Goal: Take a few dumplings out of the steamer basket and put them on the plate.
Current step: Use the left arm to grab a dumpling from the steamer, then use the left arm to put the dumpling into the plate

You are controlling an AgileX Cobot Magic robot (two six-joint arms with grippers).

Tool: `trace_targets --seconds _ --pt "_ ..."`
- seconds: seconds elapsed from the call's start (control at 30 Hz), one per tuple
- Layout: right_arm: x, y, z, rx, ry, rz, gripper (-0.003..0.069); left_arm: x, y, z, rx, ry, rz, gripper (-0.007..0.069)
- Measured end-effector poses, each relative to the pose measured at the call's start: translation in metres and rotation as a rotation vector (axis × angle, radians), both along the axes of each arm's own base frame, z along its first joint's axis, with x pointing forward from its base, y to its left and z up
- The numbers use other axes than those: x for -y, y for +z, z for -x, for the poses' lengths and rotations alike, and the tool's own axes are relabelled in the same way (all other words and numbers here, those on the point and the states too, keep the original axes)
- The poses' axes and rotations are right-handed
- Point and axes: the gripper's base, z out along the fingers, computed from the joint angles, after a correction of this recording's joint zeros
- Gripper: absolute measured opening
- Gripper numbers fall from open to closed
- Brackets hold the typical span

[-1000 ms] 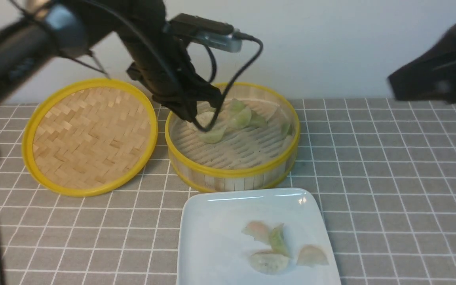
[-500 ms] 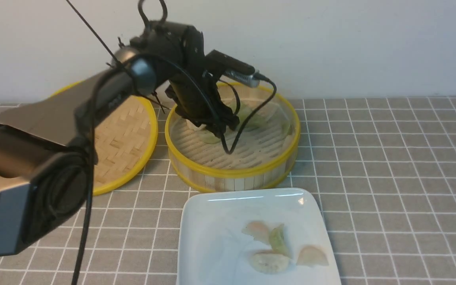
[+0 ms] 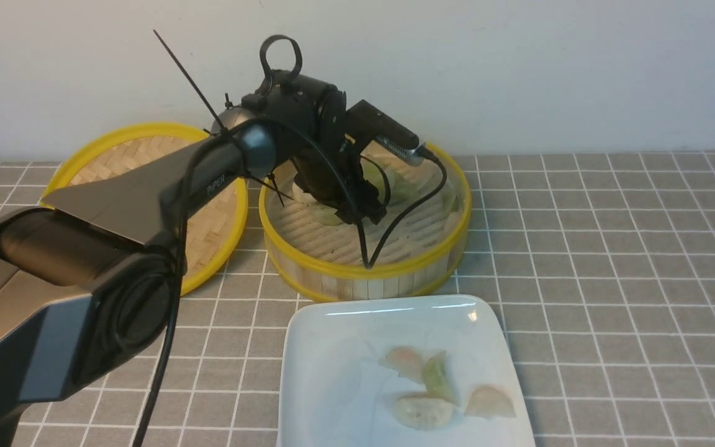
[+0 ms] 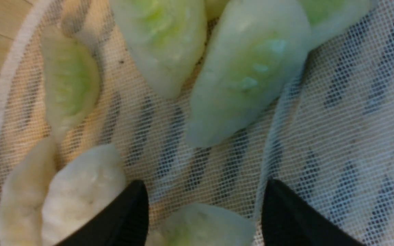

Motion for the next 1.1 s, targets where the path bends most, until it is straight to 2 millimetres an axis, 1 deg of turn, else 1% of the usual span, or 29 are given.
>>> trace_targets --seconds 0.13,0.2,0.23,0.27,0.33,0.4,0.43,0.47,0.53,0.6,0.7,0.73,0.77,0.83,0.87,0.9,0.93,0.97,1.0,1.03,1.07,1.1 --pt "0.0 0.0 0.0 -0.001 0.001 -0.002 -0.0015 0.0 0.0 0.0 -0.007 0.006 -0.004 0.039" --pt "0.0 0.0 0.0 -0.001 0.001 -0.002 -0.0015 -0.001 -0.001 0.002 -0.034 0.023 -0.005 0.0286" --pt "0.0 0.0 0.0 -0.001 0.001 -0.002 -0.0015 -0.001 -0.001 0.002 -0.038 0.027 -0.005 0.0276" --pt "0.0 0.0 0.0 -0.001 0.001 -0.002 -0.0015 -0.002 -0.001 0.003 -0.053 0.036 -0.008 0.0229" --pt "0.0 0.0 0.0 -0.001 0.001 -0.002 -0.0015 -0.003 0.002 0.005 -0.082 0.045 -0.021 0.0225" --pt "0.0 0.0 0.0 -0.001 0.001 -0.002 -0.0015 -0.004 0.005 0.008 -0.121 0.05 -0.038 0.0203" --pt "0.0 0.0 0.0 -0.001 0.001 -0.002 -0.0015 -0.005 0.01 0.011 -0.165 0.056 -0.043 0.0184" --pt "0.0 0.0 0.0 -0.001 0.001 -0.002 -0.0015 -0.004 0.015 0.013 -0.189 0.058 -0.042 0.0185" --pt "0.0 0.0 0.0 -0.002 0.003 -0.003 -0.0015 -0.002 0.031 0.013 -0.194 0.059 -0.017 0.0185" --pt "-0.001 0.0 0.0 -0.004 0.005 -0.006 -0.0015 0.0 0.05 0.012 -0.16 0.055 0.026 0.0185" --pt "-0.001 0.0 0.001 -0.007 0.01 -0.012 -0.0015 0.0 0.093 0.018 -0.084 0.054 0.096 0.0185" --pt "-0.001 0.0 0.001 -0.007 0.01 -0.012 -0.0015 0.0 0.102 0.02 -0.073 0.056 0.112 0.0185" --pt "-0.001 0.0 0.001 -0.007 0.01 -0.012 -0.0015 -0.001 0.118 0.025 -0.052 0.055 0.138 0.0185" --pt "-0.001 0.0 0.001 -0.008 0.012 -0.013 -0.0015 -0.003 0.139 0.034 -0.039 0.055 0.185 0.0185" --pt "-0.001 0.0 0.001 -0.009 0.013 -0.015 -0.0015 -0.003 0.153 0.043 -0.034 0.054 0.22 0.0185" --pt "-0.001 0.0 0.001 -0.009 0.013 -0.015 -0.0015 -0.004 0.162 0.051 -0.045 0.055 0.242 0.0185" --pt "-0.001 0.0 0.001 -0.009 0.013 -0.015 -0.0015 -0.004 0.165 0.055 -0.051 0.055 0.251 0.0185" --pt "-0.002 0.0 0.001 -0.01 0.016 -0.017 -0.0015 -0.006 0.177 0.068 -0.062 0.051 0.275 0.0185" --pt "-0.002 0.0 0.001 -0.01 0.02 -0.018 -0.0015 -0.007 0.182 0.077 -0.077 0.047 0.285 0.0185" --pt "-0.002 0.0 0.002 -0.011 0.026 -0.02 -0.0015 -0.009 0.186 0.091 -0.1 0.043 0.285 0.0185" --pt "-0.003 0.0 0.002 -0.011 0.033 -0.021 -0.0015 -0.011 0.187 0.103 -0.122 0.039 0.28 0.0185" --pt "-0.003 0.001 0.002 -0.011 0.038 -0.023 -0.0015 -0.012 0.183 0.11 -0.152 0.038 0.269 0.0185"
